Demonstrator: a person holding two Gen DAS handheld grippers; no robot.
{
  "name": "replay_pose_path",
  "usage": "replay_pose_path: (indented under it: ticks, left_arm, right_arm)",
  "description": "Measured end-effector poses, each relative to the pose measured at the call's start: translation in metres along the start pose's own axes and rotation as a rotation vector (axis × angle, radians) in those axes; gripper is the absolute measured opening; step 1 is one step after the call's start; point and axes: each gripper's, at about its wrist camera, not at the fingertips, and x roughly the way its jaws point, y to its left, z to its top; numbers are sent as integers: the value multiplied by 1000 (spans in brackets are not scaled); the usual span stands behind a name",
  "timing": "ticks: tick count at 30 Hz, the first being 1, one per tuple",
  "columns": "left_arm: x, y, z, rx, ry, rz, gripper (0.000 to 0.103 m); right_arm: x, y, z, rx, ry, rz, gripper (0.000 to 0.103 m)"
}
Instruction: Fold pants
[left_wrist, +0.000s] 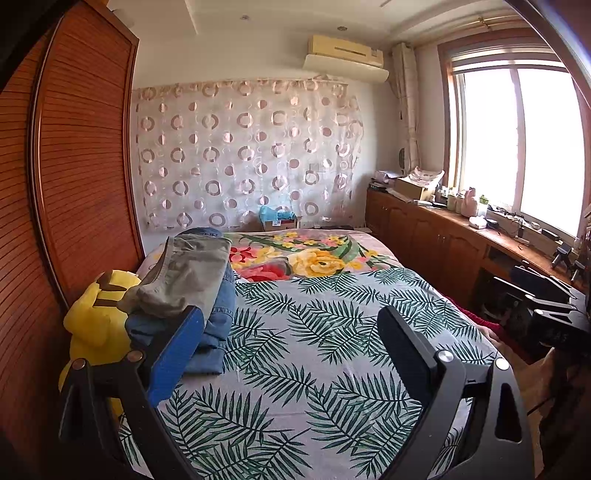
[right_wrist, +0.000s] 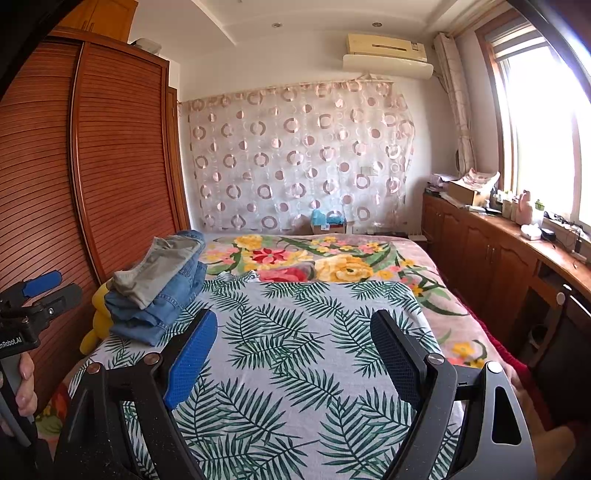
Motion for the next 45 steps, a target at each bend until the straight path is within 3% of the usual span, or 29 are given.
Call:
replay_pose_path:
  ticks: [45]
  left_arm:
    - [2, -1, -2, 0, -2, 1, 95]
  right_arm:
    - [2, -4, -6, -7, -2, -12, 86]
